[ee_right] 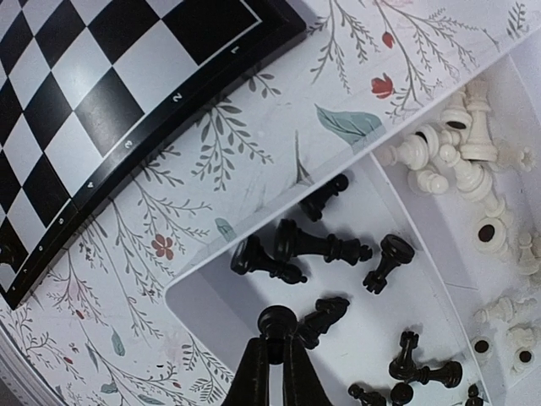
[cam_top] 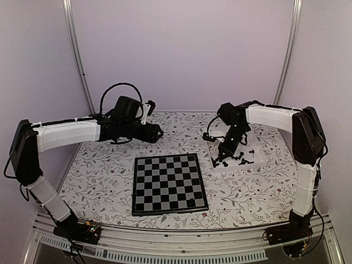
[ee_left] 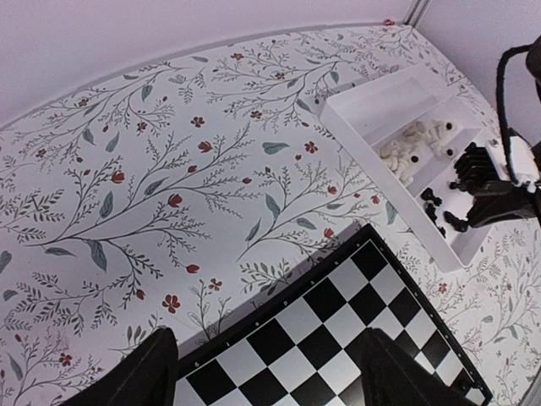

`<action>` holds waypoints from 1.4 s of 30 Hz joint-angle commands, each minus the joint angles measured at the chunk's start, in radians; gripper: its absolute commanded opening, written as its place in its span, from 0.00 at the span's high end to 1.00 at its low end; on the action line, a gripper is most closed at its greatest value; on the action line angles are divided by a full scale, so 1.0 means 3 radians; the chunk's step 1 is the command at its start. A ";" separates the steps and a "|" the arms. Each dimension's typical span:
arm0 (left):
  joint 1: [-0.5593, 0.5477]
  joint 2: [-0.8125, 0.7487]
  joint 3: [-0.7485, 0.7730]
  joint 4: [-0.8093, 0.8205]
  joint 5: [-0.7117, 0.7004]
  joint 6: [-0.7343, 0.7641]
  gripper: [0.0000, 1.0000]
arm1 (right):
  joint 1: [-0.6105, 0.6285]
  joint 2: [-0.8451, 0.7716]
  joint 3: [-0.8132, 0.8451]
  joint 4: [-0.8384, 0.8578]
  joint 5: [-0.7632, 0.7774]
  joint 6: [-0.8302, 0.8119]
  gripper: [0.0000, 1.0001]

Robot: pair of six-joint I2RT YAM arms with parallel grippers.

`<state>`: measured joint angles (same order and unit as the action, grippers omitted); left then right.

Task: Set up the chess pieces on the board
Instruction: Place the chess piece on the chessboard.

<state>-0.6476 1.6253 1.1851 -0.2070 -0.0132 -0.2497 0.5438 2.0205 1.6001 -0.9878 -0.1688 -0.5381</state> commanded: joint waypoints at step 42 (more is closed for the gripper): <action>0.0338 -0.0540 -0.0427 -0.0045 -0.0120 0.0079 0.24 | 0.1685 0.0495 0.0582 -0.0640 -0.0041 -0.0231 0.96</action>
<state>-0.5613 1.4521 1.0645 -0.2440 -0.0597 -0.2291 1.0412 2.1670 1.7802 -1.1671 -0.1879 -0.5968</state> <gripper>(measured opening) 0.765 0.042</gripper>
